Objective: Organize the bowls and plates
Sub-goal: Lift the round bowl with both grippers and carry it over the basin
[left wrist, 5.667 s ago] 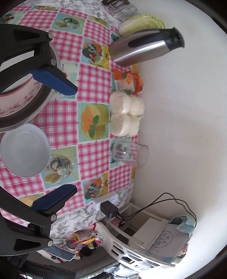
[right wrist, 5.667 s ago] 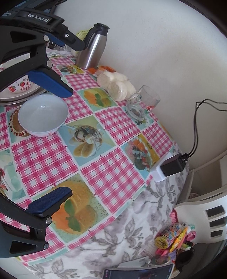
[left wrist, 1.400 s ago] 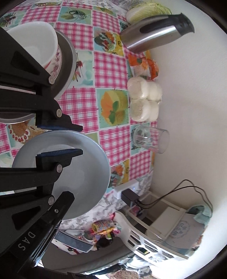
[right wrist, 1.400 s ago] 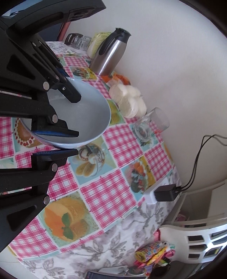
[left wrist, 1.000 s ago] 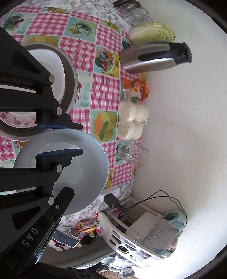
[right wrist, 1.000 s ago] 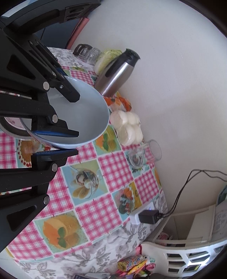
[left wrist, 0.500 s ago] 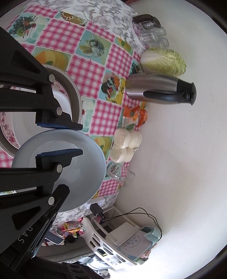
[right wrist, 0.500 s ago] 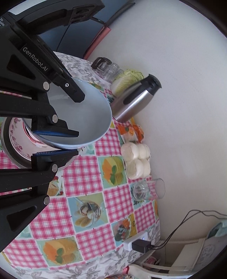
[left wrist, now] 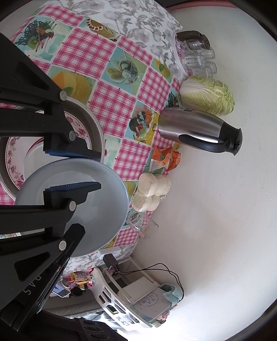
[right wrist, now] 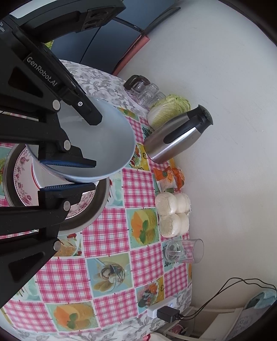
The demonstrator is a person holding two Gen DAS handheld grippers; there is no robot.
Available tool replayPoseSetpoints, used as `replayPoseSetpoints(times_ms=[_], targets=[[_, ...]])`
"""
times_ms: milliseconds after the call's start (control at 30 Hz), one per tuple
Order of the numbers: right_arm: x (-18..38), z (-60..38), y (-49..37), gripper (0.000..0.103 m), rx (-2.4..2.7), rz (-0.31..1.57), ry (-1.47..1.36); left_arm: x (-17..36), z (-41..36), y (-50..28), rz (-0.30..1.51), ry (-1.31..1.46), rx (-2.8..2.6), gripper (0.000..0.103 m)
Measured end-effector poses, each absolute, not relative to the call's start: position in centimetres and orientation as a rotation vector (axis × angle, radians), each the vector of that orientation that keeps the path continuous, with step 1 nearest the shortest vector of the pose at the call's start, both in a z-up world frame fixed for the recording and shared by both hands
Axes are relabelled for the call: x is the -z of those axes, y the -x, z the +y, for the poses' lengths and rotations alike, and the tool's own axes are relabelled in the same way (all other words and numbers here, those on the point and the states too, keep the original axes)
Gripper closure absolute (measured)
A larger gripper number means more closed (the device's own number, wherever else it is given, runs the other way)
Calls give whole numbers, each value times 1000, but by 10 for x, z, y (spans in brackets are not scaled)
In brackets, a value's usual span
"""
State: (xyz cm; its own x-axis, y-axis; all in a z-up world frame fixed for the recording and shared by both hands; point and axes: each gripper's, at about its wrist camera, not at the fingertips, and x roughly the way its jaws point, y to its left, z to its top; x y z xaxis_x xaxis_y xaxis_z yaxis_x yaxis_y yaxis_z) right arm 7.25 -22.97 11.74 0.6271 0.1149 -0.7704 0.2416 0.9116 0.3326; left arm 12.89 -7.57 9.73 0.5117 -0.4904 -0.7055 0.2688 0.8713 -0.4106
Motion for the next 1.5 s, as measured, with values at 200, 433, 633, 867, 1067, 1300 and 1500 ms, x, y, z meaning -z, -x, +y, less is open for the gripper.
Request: replayPoseSetpoints(times_ms=[200,433,633,867,1067,1300,1500], targets=[[-112,-225,-75,87,82,917,-416,-91,-72,-133,952,285,461,83],[-104,-223,-77,87,86,943,-417,-84,-72,-135,980,278,457,83],[-96,-223,-80,85,93,971,-415,-76,-78,-137,1013,248,449,80],[-82,-226,-83,85,94,1015,-431,-64,-80,-141,1056,241,444,80],[-72,-227,-85,85,99,1041,-436,-58,-82,-144,1082,230,430,80],[-63,-225,-88,85,92,1066,-438,-56,-81,-147,1092,223,416,75],[-61,-224,-88,85,88,1069,-435,-56,-81,-148,1092,228,417,75]])
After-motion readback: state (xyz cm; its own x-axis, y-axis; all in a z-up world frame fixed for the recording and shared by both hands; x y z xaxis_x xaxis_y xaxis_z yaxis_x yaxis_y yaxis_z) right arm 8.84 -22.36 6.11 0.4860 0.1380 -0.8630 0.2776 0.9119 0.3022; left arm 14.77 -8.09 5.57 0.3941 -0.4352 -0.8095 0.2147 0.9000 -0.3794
